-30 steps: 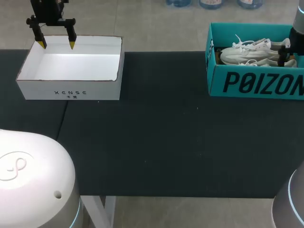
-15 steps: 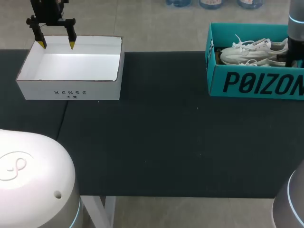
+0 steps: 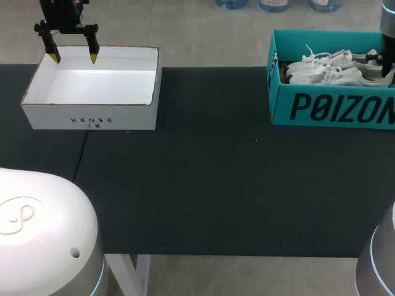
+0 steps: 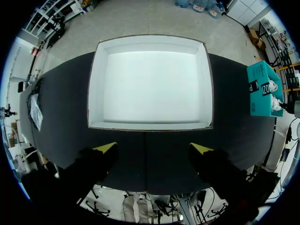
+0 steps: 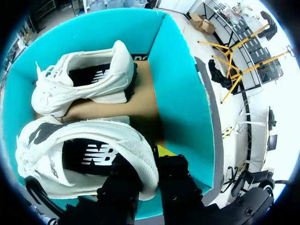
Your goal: Take the shoe out of the shoebox, open the shoe tongue, remove and reinsert the insole, then place the shoe into the shoebox
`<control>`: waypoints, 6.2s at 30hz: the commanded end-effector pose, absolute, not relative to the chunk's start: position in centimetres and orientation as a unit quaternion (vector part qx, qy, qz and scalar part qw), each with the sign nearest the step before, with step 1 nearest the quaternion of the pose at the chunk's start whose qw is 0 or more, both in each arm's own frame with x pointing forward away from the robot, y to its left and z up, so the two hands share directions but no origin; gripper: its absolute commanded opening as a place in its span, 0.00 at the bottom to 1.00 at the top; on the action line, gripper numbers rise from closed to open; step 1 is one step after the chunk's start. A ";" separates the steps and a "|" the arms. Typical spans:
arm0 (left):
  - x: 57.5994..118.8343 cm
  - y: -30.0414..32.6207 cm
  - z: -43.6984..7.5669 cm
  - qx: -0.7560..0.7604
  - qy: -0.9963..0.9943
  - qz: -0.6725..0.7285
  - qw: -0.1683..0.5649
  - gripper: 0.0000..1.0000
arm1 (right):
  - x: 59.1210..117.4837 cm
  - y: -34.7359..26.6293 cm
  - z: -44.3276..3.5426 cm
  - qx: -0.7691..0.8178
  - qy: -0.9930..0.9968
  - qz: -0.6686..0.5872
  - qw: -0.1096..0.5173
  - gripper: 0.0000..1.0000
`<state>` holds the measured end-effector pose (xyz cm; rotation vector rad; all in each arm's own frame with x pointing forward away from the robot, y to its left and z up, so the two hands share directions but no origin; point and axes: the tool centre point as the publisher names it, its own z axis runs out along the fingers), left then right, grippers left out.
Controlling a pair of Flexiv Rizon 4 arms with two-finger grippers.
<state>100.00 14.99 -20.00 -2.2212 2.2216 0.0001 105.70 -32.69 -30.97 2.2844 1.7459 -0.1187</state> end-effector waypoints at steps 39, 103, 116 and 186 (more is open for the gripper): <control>100.0 15.0 -20.0 -0.707 0.707 0.000 0.000 1.00 | 77.6 -2.0 -26.2 0.741 0.642 -0.017 0.195 0.00; 100.0 15.0 -20.0 -0.707 0.707 0.000 0.000 1.00 | 77.9 4.1 -24.9 0.167 0.971 0.168 -0.037 1.00; 100.0 15.0 -20.0 -0.707 0.707 0.000 0.000 1.00 | 78.7 3.4 -25.3 0.048 0.986 0.157 0.008 1.00; 100.0 15.0 -20.0 -0.707 0.707 0.000 0.000 1.00 | 83.2 13.2 -41.4 0.000 0.901 0.432 0.033 1.00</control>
